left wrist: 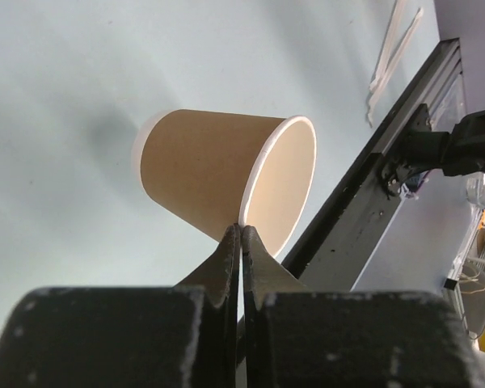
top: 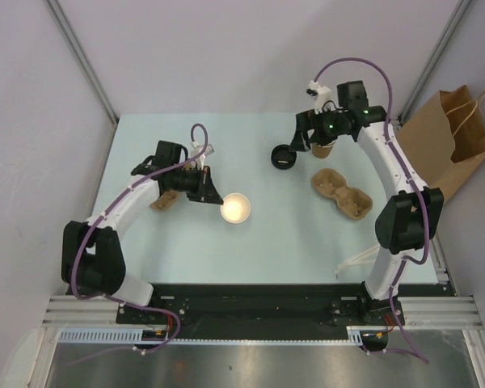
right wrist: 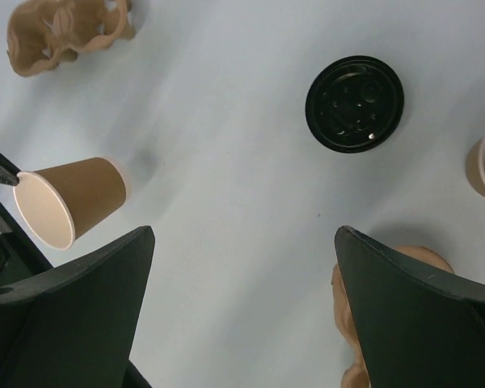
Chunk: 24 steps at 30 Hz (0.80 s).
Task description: Pack the takeout coffee
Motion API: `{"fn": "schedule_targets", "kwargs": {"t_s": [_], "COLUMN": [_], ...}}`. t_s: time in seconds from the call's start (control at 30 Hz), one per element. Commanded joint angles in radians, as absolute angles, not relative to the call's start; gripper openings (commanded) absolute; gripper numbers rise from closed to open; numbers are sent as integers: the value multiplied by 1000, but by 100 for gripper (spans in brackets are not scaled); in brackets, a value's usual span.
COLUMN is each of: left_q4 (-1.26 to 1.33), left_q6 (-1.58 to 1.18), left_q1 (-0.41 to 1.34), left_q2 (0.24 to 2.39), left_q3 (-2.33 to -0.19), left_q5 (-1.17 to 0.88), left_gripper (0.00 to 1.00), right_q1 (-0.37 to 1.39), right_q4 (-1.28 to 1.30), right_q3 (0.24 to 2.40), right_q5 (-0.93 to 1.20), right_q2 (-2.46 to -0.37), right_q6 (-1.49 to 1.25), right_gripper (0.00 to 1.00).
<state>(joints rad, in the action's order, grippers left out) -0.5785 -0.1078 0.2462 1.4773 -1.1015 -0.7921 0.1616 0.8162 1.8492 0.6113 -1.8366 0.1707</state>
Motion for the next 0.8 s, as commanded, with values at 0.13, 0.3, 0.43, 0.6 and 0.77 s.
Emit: {"fn": "schedule_targets", "kwargs": {"t_s": [0.13,0.3,0.43,0.6,0.77], "left_q4": [-542,-535,-538,-546,-560], "left_q6": [-14,-29,-44,-55,-55], "left_q1": [232,218,206,192,181], "left_q2": [1563,1623,1655,1681,1655], "left_q3": [-1080,-1095,-1109,-1120,-1143], "left_q5": [-871,-870,-877,-854,-864], "left_gripper": [0,0,3,22,53], "right_q1": [258,282,290,298,311], "right_q4": [804,850,857,864,865], "right_q3": [1914,1993,2016,2051,2080], "right_q5": [399,385,393,370,304], "right_q2": [-1934,-2020,-2054,-2088,-2105], "right_q6": [236,261,262,271,294], "right_gripper": [96,95,94,94,93]}}
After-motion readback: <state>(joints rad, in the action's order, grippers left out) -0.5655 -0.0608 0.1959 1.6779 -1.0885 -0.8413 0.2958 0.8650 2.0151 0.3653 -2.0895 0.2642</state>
